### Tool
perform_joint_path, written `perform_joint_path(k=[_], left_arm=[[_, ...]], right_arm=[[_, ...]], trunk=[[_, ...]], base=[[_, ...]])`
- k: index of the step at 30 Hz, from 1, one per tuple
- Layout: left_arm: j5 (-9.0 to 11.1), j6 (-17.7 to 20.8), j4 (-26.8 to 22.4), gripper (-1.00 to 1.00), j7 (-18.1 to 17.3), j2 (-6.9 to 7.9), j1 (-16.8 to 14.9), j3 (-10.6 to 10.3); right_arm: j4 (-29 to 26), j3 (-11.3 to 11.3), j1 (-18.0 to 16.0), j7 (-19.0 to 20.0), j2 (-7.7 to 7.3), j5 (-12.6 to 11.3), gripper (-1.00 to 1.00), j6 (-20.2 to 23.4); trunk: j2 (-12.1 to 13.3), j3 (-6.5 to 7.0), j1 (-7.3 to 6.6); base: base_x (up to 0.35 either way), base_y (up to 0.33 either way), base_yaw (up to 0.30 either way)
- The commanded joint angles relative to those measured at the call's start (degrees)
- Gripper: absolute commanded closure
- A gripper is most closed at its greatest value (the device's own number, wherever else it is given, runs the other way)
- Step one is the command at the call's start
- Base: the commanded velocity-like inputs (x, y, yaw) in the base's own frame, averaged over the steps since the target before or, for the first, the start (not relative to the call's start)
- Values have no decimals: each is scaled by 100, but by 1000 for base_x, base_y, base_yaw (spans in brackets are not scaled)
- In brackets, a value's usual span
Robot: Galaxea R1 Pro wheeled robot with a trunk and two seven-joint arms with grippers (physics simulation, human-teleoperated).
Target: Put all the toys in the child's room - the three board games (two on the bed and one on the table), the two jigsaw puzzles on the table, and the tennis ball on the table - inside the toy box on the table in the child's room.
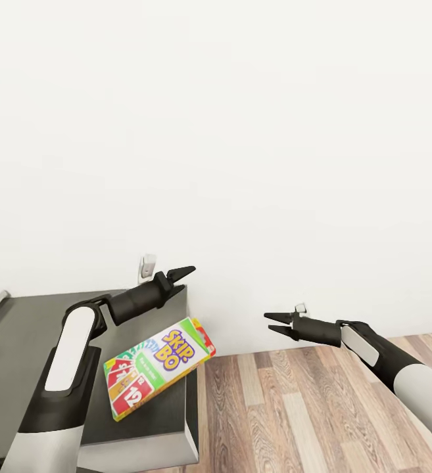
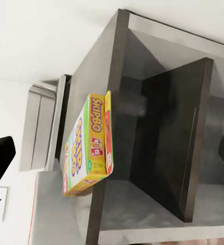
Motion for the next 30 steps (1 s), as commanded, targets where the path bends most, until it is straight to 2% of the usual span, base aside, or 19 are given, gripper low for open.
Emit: perform_joint_path(k=[1,26,30], left_arm=[[64,32,-4,-100,59,-6,-5,12],[64,26,-6,-100,70,-8,-5,6],[64,25,-5,-100,72,-8,-5,5]], right_arm=[[0,33,-8,-1,-6,-57,-100,37],[0,33,-8,-2,-3,-59,-100,30],[0,33,-8,-4,0,-59,-100,29]], trunk=[[-45,-24,23],[-1048,-472,572],[-1048,-472,572]], base=[[0,0,0],[0,0,0],[0,0,0]])
